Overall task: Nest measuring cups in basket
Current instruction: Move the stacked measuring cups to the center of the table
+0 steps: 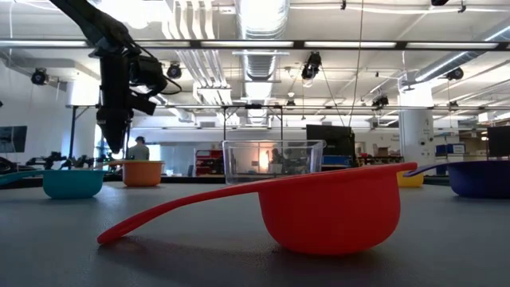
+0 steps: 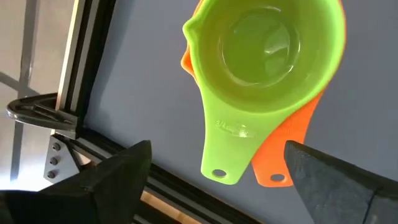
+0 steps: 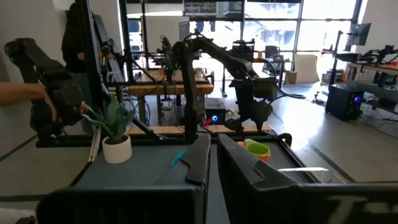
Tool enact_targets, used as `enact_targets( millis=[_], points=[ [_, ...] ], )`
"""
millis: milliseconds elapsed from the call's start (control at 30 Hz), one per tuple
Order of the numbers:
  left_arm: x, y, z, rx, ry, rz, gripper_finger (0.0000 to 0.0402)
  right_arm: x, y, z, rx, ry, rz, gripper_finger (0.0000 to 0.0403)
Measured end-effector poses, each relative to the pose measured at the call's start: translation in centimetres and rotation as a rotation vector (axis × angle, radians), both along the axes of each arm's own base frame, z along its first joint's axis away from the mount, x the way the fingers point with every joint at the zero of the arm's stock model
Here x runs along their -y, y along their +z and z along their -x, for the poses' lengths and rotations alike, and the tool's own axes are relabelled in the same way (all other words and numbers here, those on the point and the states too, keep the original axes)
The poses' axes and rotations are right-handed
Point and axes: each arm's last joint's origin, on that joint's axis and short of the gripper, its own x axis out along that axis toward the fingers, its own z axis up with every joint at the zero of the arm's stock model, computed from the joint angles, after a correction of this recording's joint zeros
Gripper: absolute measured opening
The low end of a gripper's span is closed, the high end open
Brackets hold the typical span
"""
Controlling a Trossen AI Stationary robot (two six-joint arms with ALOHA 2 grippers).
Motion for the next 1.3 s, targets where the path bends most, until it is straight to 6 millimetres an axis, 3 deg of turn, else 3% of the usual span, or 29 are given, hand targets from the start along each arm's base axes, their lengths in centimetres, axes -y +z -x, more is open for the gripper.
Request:
enact_targets(
  millis=[267,467,633,967,1300],
  points=[
    [0.8,0.4,-0.5,-0.043,-0.007,-0.013,0.0357,0.0,0.0,0.0,0.001,0.0,0.0,0.0022],
    [1.6,3.2,-1.7,-0.03,-0.002,-0.092,0.0357,0.0,0.0,0.0,0.0,0.0,0.0,0.0022],
    [2.4,4.1,-3.3,-0.025,-0.03,-0.142,0.0357,0.0,0.0,0.0,0.001,0.0,0.0,0.0022],
    [3.5,0.6,-7.4,-0.078,-0.089,-0.084,0.0357,0.0,0.0,0.0,0.001,0.0,0.0,0.0022],
    [2.2,-4.0,-9.9,-0.217,-0.058,-0.072,0.0345,0.0,0.0,0.0,0.0,0.0,0.0,0.0022]
  ],
)
